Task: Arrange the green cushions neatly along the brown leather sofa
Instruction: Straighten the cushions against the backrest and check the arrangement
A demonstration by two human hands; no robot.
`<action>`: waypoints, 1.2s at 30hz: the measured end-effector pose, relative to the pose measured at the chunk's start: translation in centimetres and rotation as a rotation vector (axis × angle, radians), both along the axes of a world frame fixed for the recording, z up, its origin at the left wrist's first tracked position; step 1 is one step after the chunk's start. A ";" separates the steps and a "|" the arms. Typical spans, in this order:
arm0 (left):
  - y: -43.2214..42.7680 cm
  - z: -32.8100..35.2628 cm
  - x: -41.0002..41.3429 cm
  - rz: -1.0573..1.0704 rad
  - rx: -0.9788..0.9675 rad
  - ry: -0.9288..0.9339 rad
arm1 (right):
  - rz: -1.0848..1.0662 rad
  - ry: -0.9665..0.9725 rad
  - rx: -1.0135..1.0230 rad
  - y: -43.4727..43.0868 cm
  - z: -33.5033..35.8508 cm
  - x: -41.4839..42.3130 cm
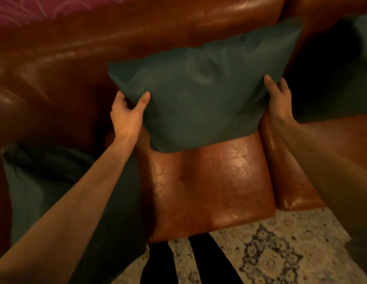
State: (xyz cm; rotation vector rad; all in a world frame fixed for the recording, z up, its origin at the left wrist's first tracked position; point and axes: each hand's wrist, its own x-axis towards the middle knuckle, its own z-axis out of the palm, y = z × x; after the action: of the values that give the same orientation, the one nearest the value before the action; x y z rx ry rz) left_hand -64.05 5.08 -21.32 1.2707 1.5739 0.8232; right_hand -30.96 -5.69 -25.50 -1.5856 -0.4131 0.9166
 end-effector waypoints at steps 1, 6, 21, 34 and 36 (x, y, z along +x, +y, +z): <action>0.0 0.2 0.0 0.007 0.000 0.002 | 0.006 -0.027 -0.015 0.0 0.4 -0.4; 0.3 0.2 -0.9 0.090 -0.016 -0.033 | 0.082 -0.239 -0.096 -0.6 0.6 -1.3; -2.4 -1.4 -2.9 0.221 -0.199 -0.221 | -0.130 -0.275 -0.221 -2.1 -0.6 -2.3; 0.6 -3.5 0.5 -0.259 -0.127 0.470 | 0.351 -0.616 -0.245 3.5 1.9 -3.6; 1.1 -3.4 1.2 -0.258 -0.136 0.514 | 0.368 -0.620 -0.242 3.8 1.8 -3.5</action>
State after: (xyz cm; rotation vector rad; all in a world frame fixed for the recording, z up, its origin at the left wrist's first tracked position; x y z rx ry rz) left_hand -62.87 6.23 -24.76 1.6251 1.7703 0.2273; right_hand -34.46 -1.93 -23.72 -2.0521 -1.0897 0.7449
